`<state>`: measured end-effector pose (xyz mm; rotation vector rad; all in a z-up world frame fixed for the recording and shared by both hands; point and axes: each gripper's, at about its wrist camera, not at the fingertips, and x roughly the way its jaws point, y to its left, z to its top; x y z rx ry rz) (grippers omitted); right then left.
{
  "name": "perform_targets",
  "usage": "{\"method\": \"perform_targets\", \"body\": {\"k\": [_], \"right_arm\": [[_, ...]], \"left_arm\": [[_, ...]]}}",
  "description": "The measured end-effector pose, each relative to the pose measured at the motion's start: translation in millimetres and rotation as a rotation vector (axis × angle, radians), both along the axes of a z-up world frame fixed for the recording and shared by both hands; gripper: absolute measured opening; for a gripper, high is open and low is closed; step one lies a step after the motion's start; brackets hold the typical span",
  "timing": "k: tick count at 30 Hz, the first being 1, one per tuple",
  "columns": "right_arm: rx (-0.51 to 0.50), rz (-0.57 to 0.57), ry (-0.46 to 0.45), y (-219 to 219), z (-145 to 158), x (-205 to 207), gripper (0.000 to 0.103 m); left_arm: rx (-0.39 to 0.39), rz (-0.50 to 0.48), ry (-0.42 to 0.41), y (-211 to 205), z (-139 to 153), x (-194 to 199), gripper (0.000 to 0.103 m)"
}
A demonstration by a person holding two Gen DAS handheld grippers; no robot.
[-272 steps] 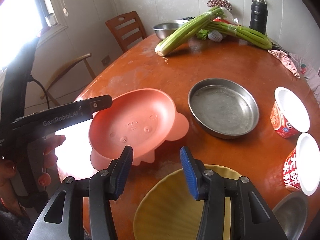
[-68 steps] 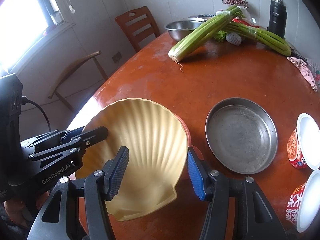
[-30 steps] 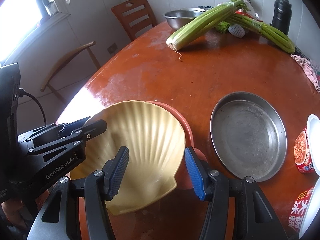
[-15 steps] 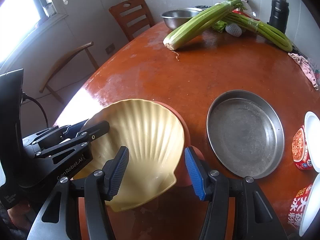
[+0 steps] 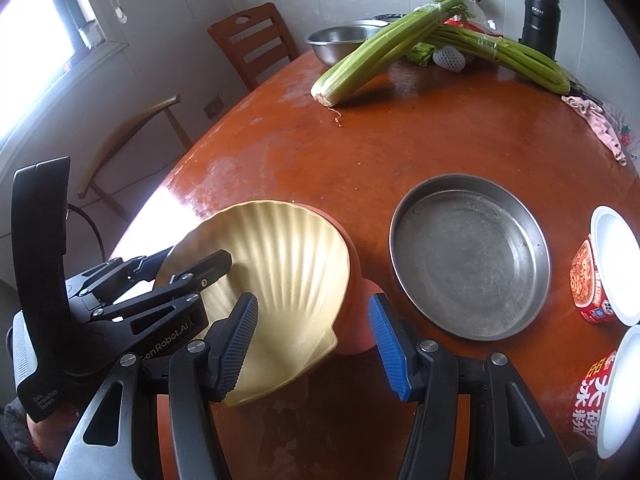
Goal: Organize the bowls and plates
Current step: 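Lower the yellow shell plate onto the pink plate with the left gripper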
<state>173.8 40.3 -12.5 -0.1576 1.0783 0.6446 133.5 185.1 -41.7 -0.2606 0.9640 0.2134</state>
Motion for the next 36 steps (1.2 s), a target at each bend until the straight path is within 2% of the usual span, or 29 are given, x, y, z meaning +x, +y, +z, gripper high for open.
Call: {"method": "perform_targets", "body": {"k": [4,8,14,36], "right_arm": [[0.005,-0.009,0.002,-3.5,1.5,-0.7,0.06],[0.01,-0.015,0.002,-6.5,2.8,-2.6,0.06],[0.015,-0.017,-0.004,-9.3,5.3,-5.9,0.06],[0.075,-0.061,-0.067,-41.8,34.2,-19.7,0.06]], "left_arm": [[-0.05,0.004,-0.008,3.7,1.3,-2.3,0.047],[-0.025,0.017,-0.017,5.0,5.9,-6.6,0.052],[-0.012,0.037,-0.035,8.0,14.1,-12.8,0.055],[0.045,0.013,-0.114,-21.7,55.3,-31.2,0.059]]}}
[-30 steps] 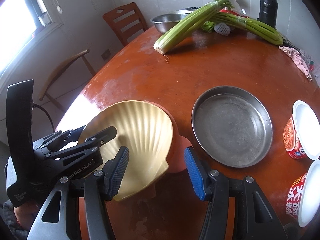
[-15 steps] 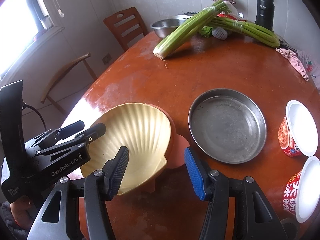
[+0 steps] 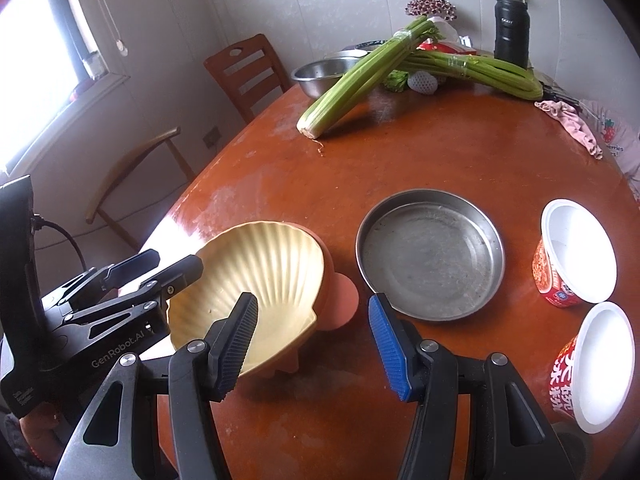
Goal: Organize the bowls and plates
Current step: 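Lower the yellow shell plate onto the pink plate with the left gripper, then open the left gripper and withdraw while the right gripper approaches the steel bowl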
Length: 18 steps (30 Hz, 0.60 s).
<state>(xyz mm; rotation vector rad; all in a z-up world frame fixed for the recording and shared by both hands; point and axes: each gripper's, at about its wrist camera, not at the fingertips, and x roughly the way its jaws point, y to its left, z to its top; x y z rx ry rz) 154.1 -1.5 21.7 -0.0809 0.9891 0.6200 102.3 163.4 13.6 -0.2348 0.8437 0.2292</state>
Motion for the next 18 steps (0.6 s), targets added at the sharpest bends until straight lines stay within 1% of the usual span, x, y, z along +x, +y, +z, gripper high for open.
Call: {"method": "perform_targets", "body": {"k": [9,18], "right_arm": [[0.026,-0.007,-0.019,-18.6,12.8,-4.3,0.06],[0.059,-0.027,-0.036,-48.1,26.3,-6.8,0.06]], "left_arm": [[0.026,-0.008,-0.018,-18.4,14.9,0.9,0.059],[0.049,-0.036,-0.038,-45.7,28.0,1.2,0.06]]}}
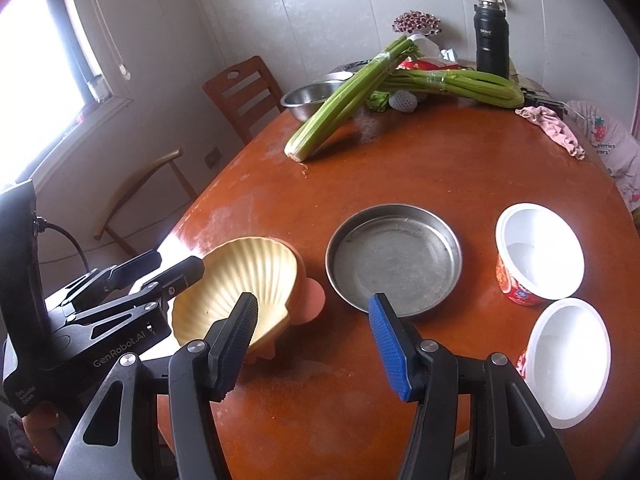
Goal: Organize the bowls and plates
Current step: 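Open the left gripper and withdraw while the right gripper approaches the steel bowl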
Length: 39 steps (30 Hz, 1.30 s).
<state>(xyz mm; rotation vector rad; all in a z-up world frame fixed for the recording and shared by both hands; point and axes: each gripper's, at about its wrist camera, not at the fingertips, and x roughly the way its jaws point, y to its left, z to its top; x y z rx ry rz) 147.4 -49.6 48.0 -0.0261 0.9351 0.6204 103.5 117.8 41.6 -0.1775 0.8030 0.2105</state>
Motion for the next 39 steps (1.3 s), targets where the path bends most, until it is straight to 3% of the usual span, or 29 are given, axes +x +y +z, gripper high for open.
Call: {"method": "perform_targets", "body": {"k": [15,22,28,39], "right_arm": [[0.063,-0.094,-0.043,-79.8,20.8,-11.0,0.06],[0.063,-0.16,-0.071,-127.2,23.9,-26.2,0.061],[0.029,-0.221,-0.07,-168.0,14.5,-42.1,0.061],[-0.01,-0.259,-0.017,-204.9,-15.6,-61.5,0.061]], "left_arm": [[0.017,-0.112,-0.023,-69.8,16.0,0.6,0.06],[-0.022,-0.185,-0.029,-104.4,13.6,-3.7,0.06],[-0.056,-0.26,-0.011,-137.4,3.5,-7.7,0.06],[-0.063,-0.34,0.043,-176.7,-14.1,-12.5,0.06]]}}
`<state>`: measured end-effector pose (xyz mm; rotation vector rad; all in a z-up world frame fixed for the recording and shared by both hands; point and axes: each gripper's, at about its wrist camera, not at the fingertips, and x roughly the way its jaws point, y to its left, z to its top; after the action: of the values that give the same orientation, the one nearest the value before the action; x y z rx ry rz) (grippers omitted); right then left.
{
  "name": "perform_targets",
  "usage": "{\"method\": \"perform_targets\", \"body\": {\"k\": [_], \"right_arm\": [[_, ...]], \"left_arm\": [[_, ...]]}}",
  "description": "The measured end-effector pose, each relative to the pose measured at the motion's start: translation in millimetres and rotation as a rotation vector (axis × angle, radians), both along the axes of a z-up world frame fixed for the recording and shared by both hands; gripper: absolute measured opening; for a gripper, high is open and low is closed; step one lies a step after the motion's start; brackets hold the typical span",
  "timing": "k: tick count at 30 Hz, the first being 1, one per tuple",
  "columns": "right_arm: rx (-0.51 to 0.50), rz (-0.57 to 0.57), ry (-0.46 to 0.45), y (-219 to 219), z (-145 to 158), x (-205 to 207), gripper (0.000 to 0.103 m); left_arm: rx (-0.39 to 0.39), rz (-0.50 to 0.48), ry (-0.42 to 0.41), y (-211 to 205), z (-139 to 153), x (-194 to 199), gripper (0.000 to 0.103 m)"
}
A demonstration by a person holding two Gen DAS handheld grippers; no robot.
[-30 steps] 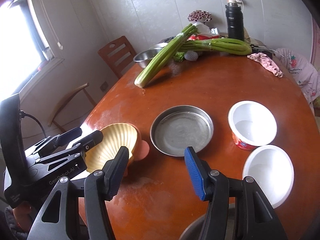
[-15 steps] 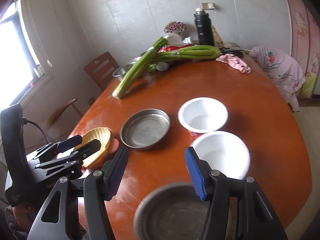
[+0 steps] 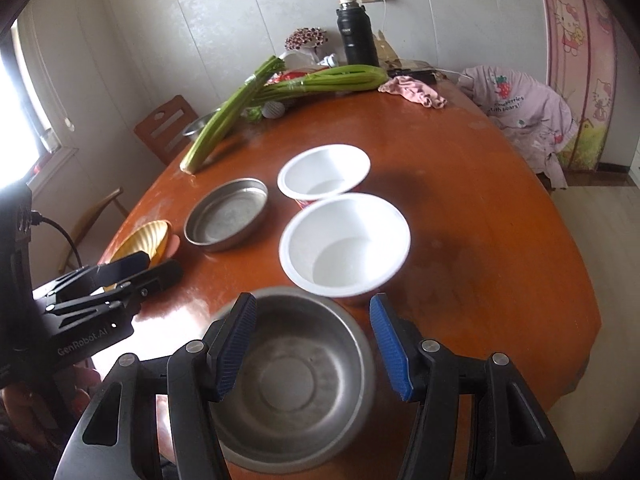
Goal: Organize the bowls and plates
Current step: 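Open the left gripper and withdraw while the right gripper approaches the steel bowl, then close the right gripper on the rim of the large steel bowl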
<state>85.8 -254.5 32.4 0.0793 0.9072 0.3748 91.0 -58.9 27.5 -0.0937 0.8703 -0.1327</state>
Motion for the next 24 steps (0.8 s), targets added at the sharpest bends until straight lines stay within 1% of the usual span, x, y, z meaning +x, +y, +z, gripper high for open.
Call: {"method": "perform_targets", "body": {"k": [5,10,21,24], "right_arm": [[-0.022,-0.004,0.015,-10.0,-11.0,-7.9,0.061],[-0.044,-0.009,0.008,-15.1,-17.0,-13.6,0.061],[-0.073,0.018,0.053,-13.0,-40.4,-14.1,0.061],[-0.075,0.027,0.059,-11.4,-44.2,-15.2,0.061]], "left_arm": [[0.007,-0.028,0.024,-13.3,-8.8,-0.7,0.06],[0.005,-0.04,0.052,-19.2,-18.4,-1.9,0.06],[-0.007,-0.035,0.107,-25.2,-38.0,-4.2,0.06],[-0.024,-0.044,0.117,-25.5,-42.9,-4.1,0.06]]}}
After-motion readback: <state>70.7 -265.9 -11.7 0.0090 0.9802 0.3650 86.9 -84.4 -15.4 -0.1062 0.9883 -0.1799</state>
